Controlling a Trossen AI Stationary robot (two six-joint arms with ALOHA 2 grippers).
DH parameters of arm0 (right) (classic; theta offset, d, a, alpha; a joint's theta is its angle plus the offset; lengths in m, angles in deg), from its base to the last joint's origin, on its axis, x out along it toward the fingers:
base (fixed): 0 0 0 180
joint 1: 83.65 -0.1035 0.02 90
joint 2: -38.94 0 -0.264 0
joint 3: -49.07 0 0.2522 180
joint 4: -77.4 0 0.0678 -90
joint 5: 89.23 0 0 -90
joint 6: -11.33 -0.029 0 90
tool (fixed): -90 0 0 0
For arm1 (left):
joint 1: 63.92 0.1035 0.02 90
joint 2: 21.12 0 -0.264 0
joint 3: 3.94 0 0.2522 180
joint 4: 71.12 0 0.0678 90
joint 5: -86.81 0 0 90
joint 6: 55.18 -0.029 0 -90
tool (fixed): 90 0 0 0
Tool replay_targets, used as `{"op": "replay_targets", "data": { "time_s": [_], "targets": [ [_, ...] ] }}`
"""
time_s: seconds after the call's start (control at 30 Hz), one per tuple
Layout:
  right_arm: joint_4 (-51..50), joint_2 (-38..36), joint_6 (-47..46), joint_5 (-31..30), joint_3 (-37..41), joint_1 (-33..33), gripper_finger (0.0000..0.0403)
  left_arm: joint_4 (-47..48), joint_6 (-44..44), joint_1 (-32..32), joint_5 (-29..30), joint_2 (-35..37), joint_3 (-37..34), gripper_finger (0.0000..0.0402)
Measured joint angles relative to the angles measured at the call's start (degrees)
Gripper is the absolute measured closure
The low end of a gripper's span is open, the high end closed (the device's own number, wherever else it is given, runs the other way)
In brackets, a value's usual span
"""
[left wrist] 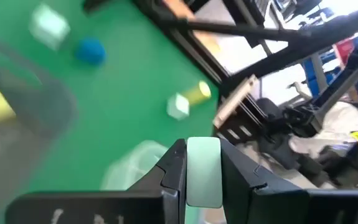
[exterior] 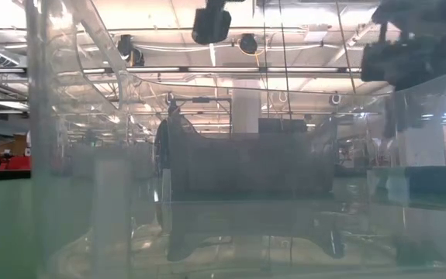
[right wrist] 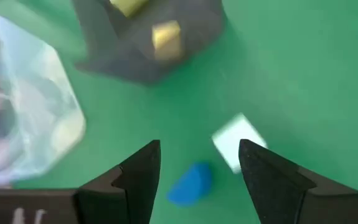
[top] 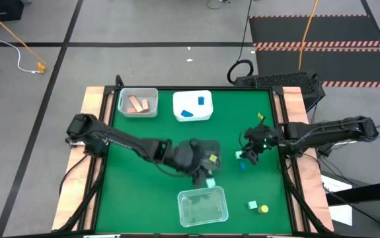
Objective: Sort & place blocks by color
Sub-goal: Put the top light blue block into the transparent bin
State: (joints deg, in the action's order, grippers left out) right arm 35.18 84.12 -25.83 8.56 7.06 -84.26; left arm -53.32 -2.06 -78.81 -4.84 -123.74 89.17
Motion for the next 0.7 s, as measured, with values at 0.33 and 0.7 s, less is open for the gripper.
{"op": "replay_targets", "data": {
  "time_s": [0.33,0.7],
  "targets": [
    [-7.95,4.29,-21.88,-9.79,0.00,-11.87,0.0197,0.94,17.25,-5.34,0.03,-7.17,0.00,0.0328],
    [-4.20,13.00,-27.33,-11.14,0.00,-17.57,0.0197,-2.44,23.87,-7.07,-3.28,-11.50,-0.04,0.0323]
  ]
}}
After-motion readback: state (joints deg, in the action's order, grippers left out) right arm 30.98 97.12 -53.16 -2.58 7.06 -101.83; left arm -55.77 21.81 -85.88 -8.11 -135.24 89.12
